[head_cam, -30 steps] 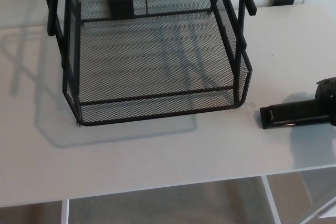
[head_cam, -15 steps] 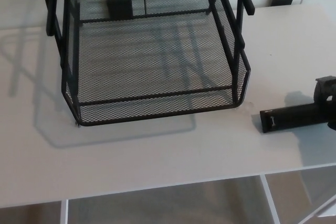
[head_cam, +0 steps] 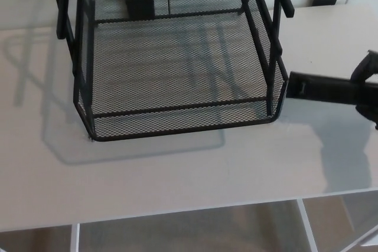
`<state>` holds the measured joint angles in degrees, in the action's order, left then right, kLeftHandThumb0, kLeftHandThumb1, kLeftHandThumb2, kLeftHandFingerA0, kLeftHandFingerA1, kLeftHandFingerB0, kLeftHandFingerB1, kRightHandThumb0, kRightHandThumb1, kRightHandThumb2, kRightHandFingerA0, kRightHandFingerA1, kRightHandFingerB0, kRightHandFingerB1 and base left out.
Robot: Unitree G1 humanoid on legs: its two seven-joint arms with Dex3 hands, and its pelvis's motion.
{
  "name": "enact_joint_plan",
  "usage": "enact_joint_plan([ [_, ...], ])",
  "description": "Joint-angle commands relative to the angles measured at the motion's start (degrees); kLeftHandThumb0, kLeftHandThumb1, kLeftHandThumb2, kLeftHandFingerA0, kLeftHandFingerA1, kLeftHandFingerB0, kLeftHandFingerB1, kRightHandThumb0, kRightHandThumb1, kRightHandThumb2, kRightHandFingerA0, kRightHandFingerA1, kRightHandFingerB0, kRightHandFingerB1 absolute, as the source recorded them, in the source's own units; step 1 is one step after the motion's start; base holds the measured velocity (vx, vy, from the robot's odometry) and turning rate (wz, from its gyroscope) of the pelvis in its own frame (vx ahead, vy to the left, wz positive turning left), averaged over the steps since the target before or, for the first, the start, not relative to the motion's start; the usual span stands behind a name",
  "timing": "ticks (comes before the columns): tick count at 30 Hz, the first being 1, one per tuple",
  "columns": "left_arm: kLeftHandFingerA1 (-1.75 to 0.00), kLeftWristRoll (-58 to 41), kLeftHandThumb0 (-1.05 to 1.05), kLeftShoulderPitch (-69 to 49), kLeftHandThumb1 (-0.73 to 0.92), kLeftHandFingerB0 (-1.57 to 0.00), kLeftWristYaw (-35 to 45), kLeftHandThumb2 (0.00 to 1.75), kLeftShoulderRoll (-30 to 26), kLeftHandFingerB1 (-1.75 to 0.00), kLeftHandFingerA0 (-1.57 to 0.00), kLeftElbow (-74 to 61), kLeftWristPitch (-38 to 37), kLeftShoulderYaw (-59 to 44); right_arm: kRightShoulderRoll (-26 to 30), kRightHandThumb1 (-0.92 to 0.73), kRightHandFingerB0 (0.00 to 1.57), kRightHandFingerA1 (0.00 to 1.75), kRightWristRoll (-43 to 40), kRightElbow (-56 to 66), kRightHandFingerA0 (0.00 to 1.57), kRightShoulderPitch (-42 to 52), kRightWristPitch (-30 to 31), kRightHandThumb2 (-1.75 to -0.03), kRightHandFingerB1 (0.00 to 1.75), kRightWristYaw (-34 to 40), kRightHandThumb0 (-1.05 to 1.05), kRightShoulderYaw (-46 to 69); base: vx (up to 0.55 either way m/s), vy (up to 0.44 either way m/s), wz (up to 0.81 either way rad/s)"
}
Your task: The robot walks towards a desk on which a file tray is kept in the middle and a stapler is kept to its right. The robot lifts the stapler using its right hand and places it on the file tray.
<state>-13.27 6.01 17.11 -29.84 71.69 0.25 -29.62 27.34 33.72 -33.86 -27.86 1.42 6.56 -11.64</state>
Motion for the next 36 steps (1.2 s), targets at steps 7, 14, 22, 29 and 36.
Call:
enact_joint_plan([
  [7,-1.75,0.52,-1.05,-1.09,0.83,-0.31,-0.33,0.87,-1.25,-1.56,-0.48,0.53,-4.01,0.72,-1.68,-0.52,0.72,1.75,-16.64,11.33,0.78,-8.45,12.38,-1.13,1.5,-10.82,-0.25,16.72,0.0,0.0,0.0],
  [14,-1.69,-0.59,-1.05,-1.51,0.79,0.0,-0.36,0.9,-1.25,-1.63,-0.41,0.43,-3.57,-0.33,4.97,-0.62,0.82,1.42,-13.27,12.17,0.75,-11.76,11.3,-0.84,1.07,-13.27,-0.22,18.01,0.0,0.0,0.0],
  [22,-1.72,-0.21,-1.05,-1.79,0.8,-0.02,-0.1,0.89,-1.26,-1.57,-0.34,0.51,-4.04,0.05,7.8,-0.47,0.78,1.74,-14.06,18.13,0.85,-13.42,10.77,-1.23,1.57,-16.18,-0.28,16.78,0.0,0.0,0.0],
  [29,-1.68,0.0,-1.05,-1.69,0.8,0.0,-0.29,0.89,-1.05,-1.68,-0.42,1.01,-4.66,0.32,6.24,-0.52,0.73,1.75,-16.07,25.19,0.85,-20.54,9.28,-1.17,1.63,-20.69,-0.26,13.53,0.0,0.0,0.0],
  [36,-1.68,-0.07,-1.05,-1.51,0.8,0.0,0.1,0.89,-0.95,-1.58,-0.36,0.83,-4.64,0.93,0.29,-0.48,0.8,1.75,-13.26,33.42,0.91,-26.27,16.79,-1.24,1.62,-22.68,-0.24,5.92,0.0,0.0,0.0],
])
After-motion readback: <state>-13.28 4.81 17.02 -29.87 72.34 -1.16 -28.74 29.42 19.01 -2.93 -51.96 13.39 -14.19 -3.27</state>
